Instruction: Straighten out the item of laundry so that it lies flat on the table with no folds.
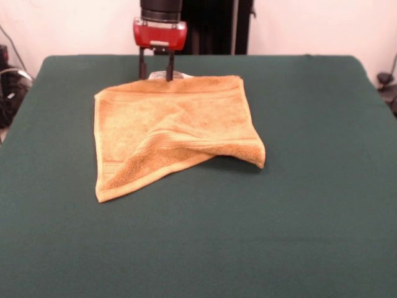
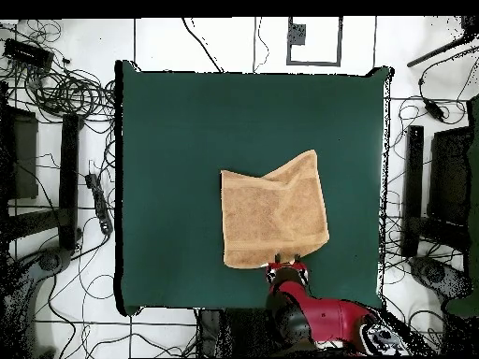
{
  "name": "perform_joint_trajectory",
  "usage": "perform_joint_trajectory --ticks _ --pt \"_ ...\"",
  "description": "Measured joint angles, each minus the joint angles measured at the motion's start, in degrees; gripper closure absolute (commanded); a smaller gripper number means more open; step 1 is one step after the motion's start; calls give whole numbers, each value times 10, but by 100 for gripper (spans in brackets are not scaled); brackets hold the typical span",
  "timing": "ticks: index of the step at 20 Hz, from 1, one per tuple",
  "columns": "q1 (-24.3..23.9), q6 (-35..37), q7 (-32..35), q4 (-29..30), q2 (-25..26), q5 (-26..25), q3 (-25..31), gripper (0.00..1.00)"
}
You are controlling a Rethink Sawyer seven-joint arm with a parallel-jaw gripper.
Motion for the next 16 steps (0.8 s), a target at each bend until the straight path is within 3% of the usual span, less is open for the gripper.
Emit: perform_joint_trajectory --ticks 6,16 --pt "4 -6 0 -8 42 0 -1 0" --pt "14 -65 0 -9 63 -4 -23 0"
